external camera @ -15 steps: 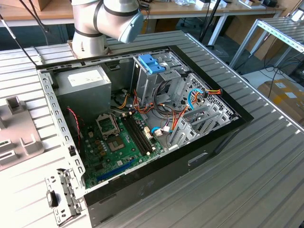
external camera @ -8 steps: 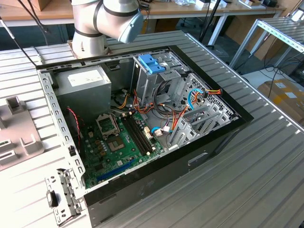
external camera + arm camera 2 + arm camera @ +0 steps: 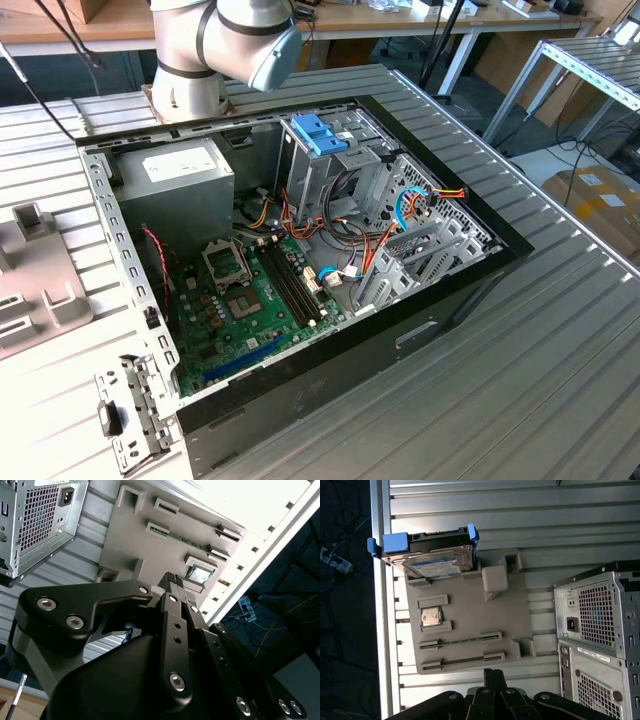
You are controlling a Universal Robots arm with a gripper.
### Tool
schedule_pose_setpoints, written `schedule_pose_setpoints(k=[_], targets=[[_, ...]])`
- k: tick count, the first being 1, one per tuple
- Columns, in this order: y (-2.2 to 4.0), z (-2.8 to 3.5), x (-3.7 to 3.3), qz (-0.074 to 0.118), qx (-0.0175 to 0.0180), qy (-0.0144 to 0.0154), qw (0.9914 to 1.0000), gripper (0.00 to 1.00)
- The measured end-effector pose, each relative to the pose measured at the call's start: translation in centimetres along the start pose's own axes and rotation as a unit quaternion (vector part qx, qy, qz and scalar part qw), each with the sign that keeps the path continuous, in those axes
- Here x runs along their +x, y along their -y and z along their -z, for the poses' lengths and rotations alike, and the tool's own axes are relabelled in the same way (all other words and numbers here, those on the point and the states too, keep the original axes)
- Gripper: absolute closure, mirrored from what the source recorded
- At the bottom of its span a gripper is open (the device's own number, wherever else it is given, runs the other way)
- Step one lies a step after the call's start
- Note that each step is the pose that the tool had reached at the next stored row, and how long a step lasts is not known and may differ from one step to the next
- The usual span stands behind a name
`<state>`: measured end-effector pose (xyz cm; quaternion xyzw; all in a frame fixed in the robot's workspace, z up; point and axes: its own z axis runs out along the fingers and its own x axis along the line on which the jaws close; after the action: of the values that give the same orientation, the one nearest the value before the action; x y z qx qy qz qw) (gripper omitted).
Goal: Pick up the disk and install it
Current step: 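Reach for the disk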
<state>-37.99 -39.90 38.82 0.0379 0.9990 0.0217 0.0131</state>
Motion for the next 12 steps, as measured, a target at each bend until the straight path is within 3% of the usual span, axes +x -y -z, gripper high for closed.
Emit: schedule_pose_setpoints(k=[12], targets=[[0.06,0.01,0.84,0.000,0.0000,0.0000,1.00000,0.89]])
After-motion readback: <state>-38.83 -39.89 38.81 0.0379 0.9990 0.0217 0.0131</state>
